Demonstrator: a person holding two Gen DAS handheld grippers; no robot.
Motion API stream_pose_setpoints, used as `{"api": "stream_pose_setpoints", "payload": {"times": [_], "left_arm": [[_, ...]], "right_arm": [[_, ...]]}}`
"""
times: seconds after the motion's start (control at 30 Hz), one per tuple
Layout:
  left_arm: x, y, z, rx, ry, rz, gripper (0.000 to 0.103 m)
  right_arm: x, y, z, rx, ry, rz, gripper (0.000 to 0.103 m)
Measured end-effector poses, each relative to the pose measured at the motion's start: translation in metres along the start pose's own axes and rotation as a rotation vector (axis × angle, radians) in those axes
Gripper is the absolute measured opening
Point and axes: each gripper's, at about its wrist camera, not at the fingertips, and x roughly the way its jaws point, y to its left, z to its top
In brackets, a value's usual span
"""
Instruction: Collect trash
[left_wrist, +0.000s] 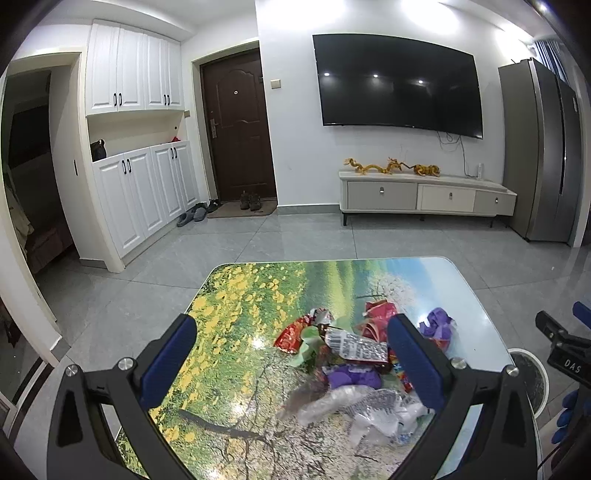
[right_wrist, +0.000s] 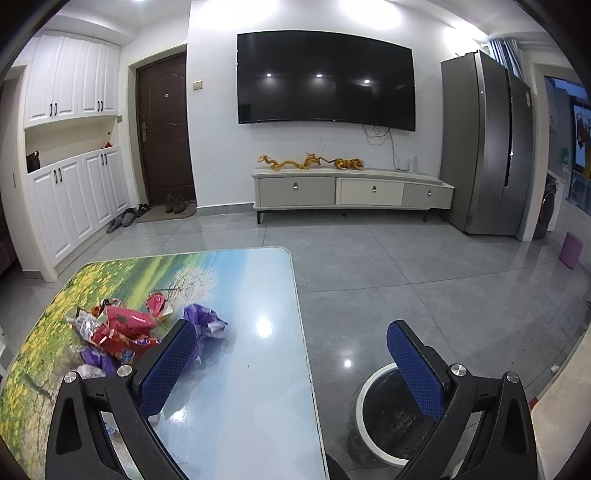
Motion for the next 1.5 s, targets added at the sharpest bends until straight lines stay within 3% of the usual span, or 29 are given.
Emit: {"api": "stream_pose_setpoints", "payload": {"times": [0.33,0.8,1.5], "left_arm": [[-0.013,-0.014,-0.005,0.014,-0.011,-0.029,0.103],[-0.013,-0.020,-0.011,0.009,-0.019,-0.128,0.103],[-0.009,-0.017,-0.017,-0.004,-0.008,-0.154,0.103]], "right_arm": [[-0.010,-0.004,-0.009,-0.012,-0.001,0.014,0.103],[-0.042,-0.002,-0.005,-0.056,-0.018,-0.070,0.103],[-0.035,0.000,-0.015,-0.080,0.019,-0.076,0.103]]}}
